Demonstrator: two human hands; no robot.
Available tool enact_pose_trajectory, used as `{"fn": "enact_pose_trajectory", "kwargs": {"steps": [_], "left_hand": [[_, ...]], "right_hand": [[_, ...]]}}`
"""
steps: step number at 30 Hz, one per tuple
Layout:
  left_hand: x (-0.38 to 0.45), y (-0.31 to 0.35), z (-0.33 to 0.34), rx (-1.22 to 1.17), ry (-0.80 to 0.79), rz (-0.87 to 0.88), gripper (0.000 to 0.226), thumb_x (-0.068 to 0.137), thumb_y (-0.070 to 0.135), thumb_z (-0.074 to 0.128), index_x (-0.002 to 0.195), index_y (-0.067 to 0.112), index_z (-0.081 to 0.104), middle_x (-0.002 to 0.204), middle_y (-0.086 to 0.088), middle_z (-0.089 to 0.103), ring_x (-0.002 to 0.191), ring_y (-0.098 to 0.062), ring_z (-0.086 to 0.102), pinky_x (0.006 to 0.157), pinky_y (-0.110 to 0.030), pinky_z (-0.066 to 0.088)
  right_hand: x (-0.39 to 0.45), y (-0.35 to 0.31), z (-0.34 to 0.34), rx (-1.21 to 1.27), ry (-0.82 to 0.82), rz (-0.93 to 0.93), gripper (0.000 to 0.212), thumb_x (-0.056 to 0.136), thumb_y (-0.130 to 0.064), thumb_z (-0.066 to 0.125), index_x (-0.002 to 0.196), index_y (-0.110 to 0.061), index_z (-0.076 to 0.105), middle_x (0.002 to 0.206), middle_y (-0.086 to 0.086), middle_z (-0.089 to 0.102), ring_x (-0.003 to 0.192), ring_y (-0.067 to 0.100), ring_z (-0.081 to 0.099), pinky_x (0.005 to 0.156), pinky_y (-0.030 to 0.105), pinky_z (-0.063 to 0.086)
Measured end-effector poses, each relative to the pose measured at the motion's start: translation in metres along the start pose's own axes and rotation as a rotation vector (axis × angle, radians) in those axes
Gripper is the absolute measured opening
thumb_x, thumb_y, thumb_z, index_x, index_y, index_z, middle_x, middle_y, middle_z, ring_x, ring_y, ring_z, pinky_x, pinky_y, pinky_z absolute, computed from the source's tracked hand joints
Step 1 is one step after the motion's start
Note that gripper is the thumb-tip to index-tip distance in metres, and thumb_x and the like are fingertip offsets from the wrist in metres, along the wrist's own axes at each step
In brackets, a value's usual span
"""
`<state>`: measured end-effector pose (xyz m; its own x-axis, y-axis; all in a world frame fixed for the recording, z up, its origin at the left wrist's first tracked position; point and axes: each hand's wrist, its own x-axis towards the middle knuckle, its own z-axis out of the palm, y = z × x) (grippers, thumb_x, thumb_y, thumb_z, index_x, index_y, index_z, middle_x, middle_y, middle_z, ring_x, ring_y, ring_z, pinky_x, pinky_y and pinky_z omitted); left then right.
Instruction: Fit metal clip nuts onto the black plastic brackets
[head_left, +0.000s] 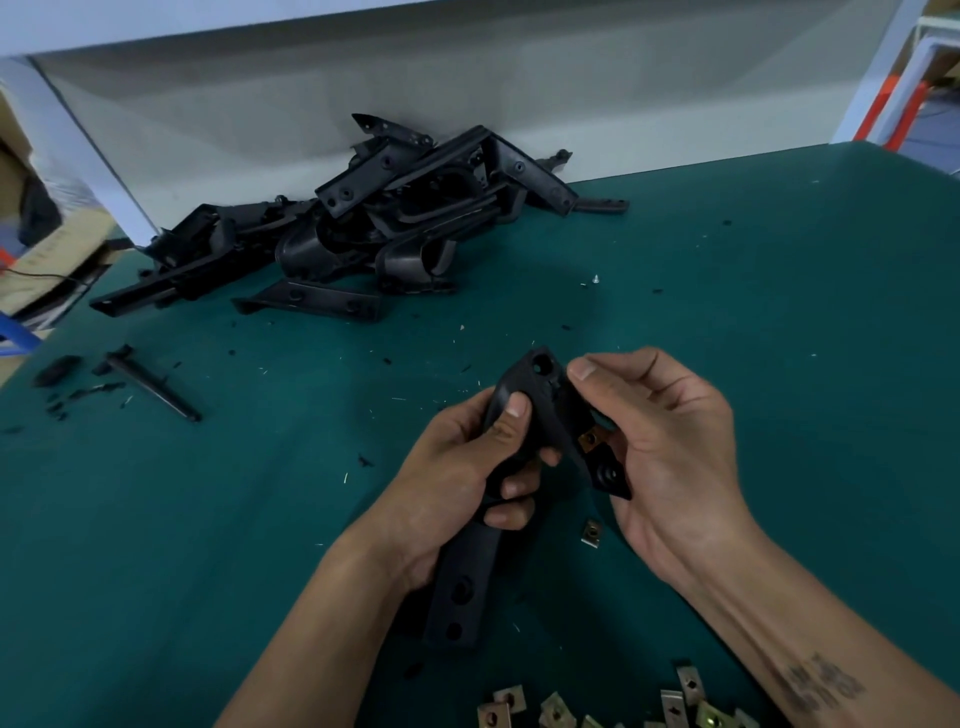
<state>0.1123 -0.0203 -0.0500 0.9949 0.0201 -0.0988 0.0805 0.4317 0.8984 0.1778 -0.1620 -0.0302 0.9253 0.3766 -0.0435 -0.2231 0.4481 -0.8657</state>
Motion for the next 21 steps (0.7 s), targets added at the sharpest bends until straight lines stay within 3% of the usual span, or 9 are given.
{"fn": "enact_pose_trajectory", "kwargs": {"steps": [11,16,21], "left_hand": [[0.0003,-0.0013,-0.0015,0.041,-0.002,0.011,0.031,0.097,0.038,0.057,0.105,0.008,0.064,0.081,-0.005,0.058,0.054,-0.007,0.037,0.041,-0.016,0.034],[0.0002,-0.0026,-0.0033,0.034,-0.026,0.028,0.028,0.098,0.037,0.057,0.101,0.010,0.064,0.080,-0.005,0.056,0.053,-0.007,0.037,0.041,-0.016,0.034],[0.0007,-0.0030,-0.0027,0.037,-0.026,0.043,0.027,0.098,0.037,0.056,0.097,0.012,0.066,0.079,-0.005,0.057,0.052,-0.007,0.037,0.040,-0.016,0.034]], "right_hand": [[-0.0024,-0.0026,0.0009,-0.013,0.015,-0.015,0.009,0.084,-0.007,0.076,0.078,-0.007,0.069,0.082,0.019,0.071,0.065,0.033,0.067,0.054,0.040,0.060],[-0.0050,-0.0043,0.0023,-0.054,-0.029,-0.007,0.010,0.080,-0.007,0.077,0.073,-0.011,0.073,0.086,0.021,0.073,0.063,0.033,0.067,0.055,0.041,0.059],[-0.0077,-0.0020,0.0022,-0.041,-0.088,-0.048,0.019,0.088,-0.005,0.067,0.069,-0.009,0.068,0.081,0.017,0.068,0.065,0.030,0.063,0.056,0.040,0.055]]}}
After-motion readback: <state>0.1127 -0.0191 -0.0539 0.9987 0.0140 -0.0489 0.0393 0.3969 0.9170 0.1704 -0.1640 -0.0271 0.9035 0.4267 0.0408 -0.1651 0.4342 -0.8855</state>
